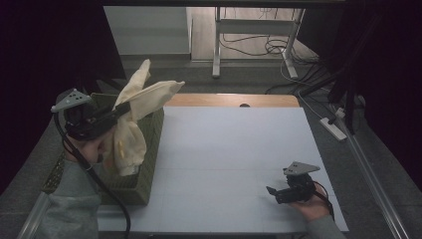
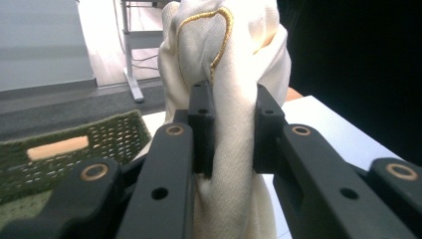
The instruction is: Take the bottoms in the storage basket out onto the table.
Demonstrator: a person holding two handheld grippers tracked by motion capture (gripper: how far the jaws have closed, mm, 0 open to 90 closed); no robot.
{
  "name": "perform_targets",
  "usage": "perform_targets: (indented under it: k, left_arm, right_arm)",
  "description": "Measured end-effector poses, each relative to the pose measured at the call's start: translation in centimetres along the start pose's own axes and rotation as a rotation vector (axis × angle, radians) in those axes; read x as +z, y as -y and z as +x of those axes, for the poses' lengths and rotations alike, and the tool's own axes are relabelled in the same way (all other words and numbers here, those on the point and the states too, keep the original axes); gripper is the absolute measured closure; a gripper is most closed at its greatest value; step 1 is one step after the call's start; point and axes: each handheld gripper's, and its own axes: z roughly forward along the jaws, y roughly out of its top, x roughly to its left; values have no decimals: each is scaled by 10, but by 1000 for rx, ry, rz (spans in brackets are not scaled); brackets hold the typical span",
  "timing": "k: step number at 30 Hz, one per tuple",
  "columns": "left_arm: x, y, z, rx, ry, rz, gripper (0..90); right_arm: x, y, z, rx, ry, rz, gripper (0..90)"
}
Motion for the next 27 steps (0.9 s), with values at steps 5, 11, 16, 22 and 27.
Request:
perform_targets:
  k: [5, 11, 16, 22, 27]
  left_arm:
    - [7, -2, -7, 8, 21, 3, 752]
    - [13, -4, -13, 18, 41, 10, 752]
    - [19, -7, -21, 30, 57, 15, 752]
    - [23, -9, -29, 48, 75, 16, 752]
    - [23, -11, -34, 53, 87, 11, 752]
  right_arm:
    - [0, 0, 0, 1, 1, 0, 85]
    - [0, 0, 0, 0, 1, 1, 85]
    - [0, 0, 0, -1, 2, 1, 85]
    - [0, 0, 0, 0, 1, 1, 85]
    - [0, 0, -1, -1, 1, 2, 85]
